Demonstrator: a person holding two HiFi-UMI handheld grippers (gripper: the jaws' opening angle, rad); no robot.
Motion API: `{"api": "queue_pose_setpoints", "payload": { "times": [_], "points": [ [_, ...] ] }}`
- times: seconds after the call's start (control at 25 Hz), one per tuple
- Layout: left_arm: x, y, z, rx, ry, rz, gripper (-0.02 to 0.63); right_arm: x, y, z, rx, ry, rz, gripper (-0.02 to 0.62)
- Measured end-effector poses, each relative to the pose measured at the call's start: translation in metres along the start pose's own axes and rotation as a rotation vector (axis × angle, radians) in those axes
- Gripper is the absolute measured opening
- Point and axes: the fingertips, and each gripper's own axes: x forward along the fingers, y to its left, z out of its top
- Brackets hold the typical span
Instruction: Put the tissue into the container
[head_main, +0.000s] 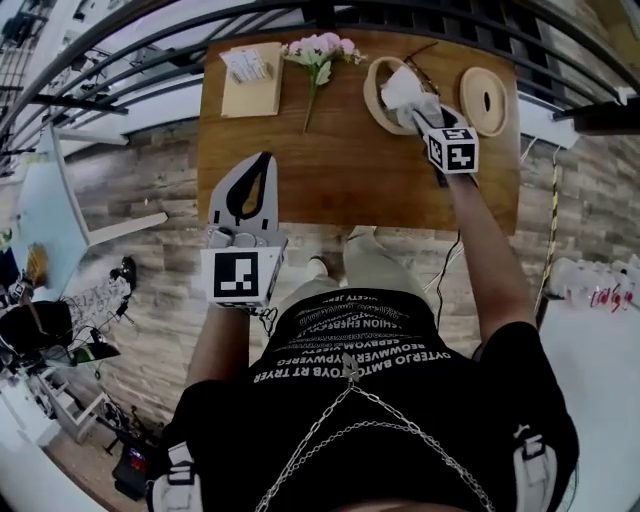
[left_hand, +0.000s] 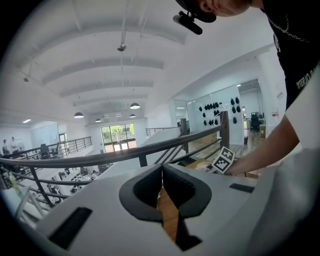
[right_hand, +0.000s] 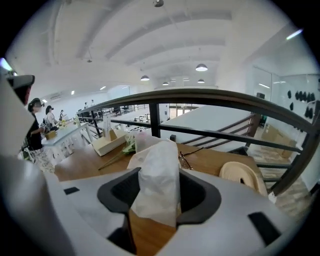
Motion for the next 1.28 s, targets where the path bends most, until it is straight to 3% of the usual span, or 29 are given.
{"api": "queue_pose_setpoints", "payload": {
  "times": [0.16,0.24,0.32,0.8,1.04,1.28],
  "points": [
    [-0.020,-0.016,0.016,0.025,-0.051,-0.034,0.029,-0.022,0.003,-0.002,0.021,-0.014,-0.006,0.232],
    [-0.031,-0.023,0.021,0.036,-0.067,-0.051,0.029,-0.033,-0.001,0.002,0.016,-0.038,-0.041,0.052],
    [-0.043,-0.025,0.022,0.044,-0.074,-0.059,0.029,-0.050,-0.001,0.012,0.023,-0.079,-0.076,0.030],
    [-0.106,-0.006,0.048,0.080,-0.180,-0.048,0.029,-0.246,0.086,0.080,-0.025,-0.438,-0.065,0.018],
    [-0.130,0.001,0.061,0.085,-0.238,-0.049,0.029,-0.338,0.125,0.099,-0.073,-0.556,-0.110,0.017],
    [-0.155,0.003,0.061,0.078,-0.263,-0.053,0.029,-0.401,0.155,0.098,-0.101,-0.605,-0.158,0.017]
  ]
}}
